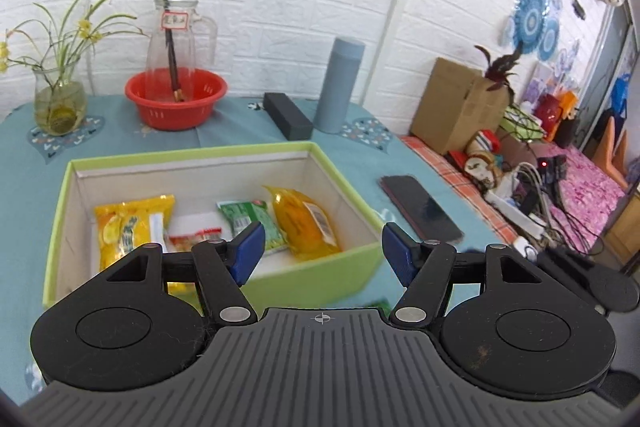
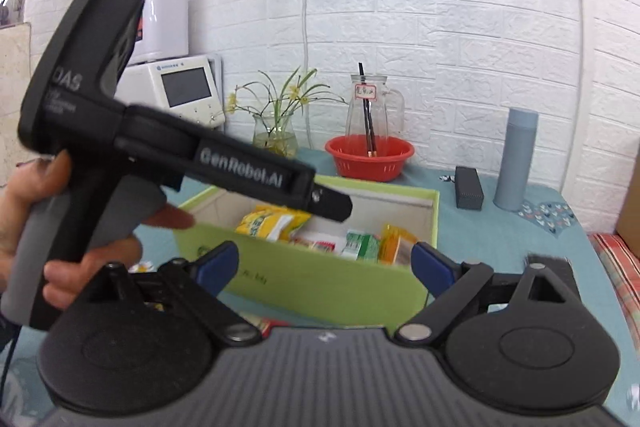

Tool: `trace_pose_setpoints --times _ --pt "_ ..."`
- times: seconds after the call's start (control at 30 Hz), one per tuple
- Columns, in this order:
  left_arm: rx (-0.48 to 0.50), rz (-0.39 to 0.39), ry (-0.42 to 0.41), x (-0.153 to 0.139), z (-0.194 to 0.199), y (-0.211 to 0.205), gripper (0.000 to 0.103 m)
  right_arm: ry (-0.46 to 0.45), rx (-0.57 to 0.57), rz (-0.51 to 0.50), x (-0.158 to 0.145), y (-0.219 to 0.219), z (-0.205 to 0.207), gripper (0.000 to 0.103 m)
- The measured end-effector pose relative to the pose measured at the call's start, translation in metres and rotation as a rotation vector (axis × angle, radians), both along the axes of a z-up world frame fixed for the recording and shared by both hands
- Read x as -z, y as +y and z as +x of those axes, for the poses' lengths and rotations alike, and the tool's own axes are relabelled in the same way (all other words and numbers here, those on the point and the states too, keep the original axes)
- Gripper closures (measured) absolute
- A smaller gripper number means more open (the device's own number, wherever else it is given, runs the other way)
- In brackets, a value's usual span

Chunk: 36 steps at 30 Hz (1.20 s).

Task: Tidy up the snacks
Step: 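Carry the orange bread pack into the box and open the right gripper, then move the left gripper to the red date bag and grasp it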

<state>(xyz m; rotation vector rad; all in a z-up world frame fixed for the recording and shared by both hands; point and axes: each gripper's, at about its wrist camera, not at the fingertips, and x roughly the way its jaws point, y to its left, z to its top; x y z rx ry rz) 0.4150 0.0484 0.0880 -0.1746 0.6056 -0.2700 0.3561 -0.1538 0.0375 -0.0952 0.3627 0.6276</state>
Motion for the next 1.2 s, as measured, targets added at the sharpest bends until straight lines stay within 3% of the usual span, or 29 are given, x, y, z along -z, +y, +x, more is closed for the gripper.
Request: trace_pose_setpoints --times 0.2,0.4,0.5,0.6,0.7,0.87,1.07,1.2 --pt "0.006 -0.020 -0.022 0.007 -0.064 -0.005 0.041 0.057 0.049 0.016 0.035 -0.020 -0.074 0.011" --pt "-0.028 -0.186 0.057 0.052 -0.133 0.024 0.041 0.235 0.040 0.062 0.084 -0.019 -0.117 0.010" --pt "0.001 -0.230 0.111 0.072 -0.155 0.030 0.043 0.272 0.013 0.070 0.093 -0.011 -0.119 0.011" --pt "0.005 -0.211 0.131 0.077 -0.162 0.031 0.044 0.268 0.013 0.043 0.090 0.002 -0.110 0.011" --pt "-0.023 -0.179 0.132 0.080 -0.171 0.037 0.044 0.203 -0.019 0.029 0.080 0.012 -0.115 0.011" --pt "-0.047 -0.212 0.148 0.088 -0.175 0.055 0.044 0.170 -0.126 -0.035 0.074 0.045 -0.106 0.011" --pt "-0.043 -0.293 0.192 0.099 -0.147 0.069 0.048 0.148 -0.200 -0.138 0.081 0.090 -0.083 0.011" --pt "-0.032 -0.270 0.180 0.098 -0.149 0.068 0.048 0.131 -0.237 -0.162 0.078 0.101 -0.091 0.010"
